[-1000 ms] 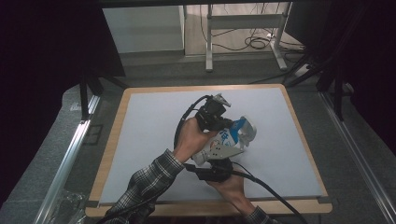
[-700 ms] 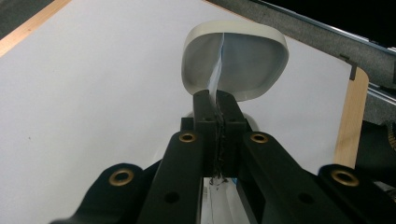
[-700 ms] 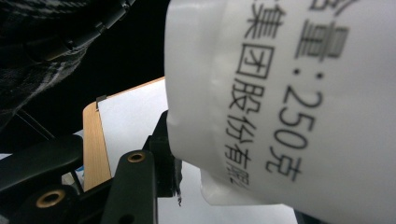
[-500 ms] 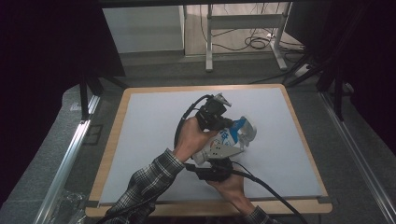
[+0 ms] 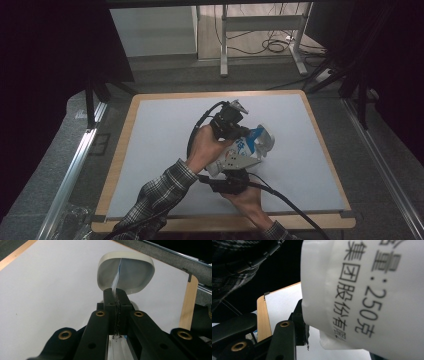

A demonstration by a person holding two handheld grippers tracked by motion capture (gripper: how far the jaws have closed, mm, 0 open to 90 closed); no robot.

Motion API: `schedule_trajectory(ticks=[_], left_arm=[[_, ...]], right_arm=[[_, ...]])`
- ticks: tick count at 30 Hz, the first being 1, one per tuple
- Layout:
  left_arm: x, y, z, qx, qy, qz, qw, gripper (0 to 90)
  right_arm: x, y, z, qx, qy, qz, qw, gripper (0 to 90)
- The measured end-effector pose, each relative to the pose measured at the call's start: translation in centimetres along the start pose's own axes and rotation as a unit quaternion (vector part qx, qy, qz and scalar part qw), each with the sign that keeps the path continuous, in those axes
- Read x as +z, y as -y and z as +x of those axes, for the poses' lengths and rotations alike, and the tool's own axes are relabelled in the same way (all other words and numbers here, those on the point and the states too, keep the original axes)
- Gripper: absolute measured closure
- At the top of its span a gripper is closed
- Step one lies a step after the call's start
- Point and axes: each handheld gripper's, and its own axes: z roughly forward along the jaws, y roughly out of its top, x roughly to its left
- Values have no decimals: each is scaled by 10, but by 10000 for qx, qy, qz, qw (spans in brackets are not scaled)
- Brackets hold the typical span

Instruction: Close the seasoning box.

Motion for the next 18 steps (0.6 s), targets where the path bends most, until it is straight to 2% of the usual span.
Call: schedule_trajectory(ticks=[18], left_arm=[[0, -1, 0, 13, -11, 8, 10000, 890]], right_arm=[[0, -1, 0, -22, -2, -6, 10000, 560]])
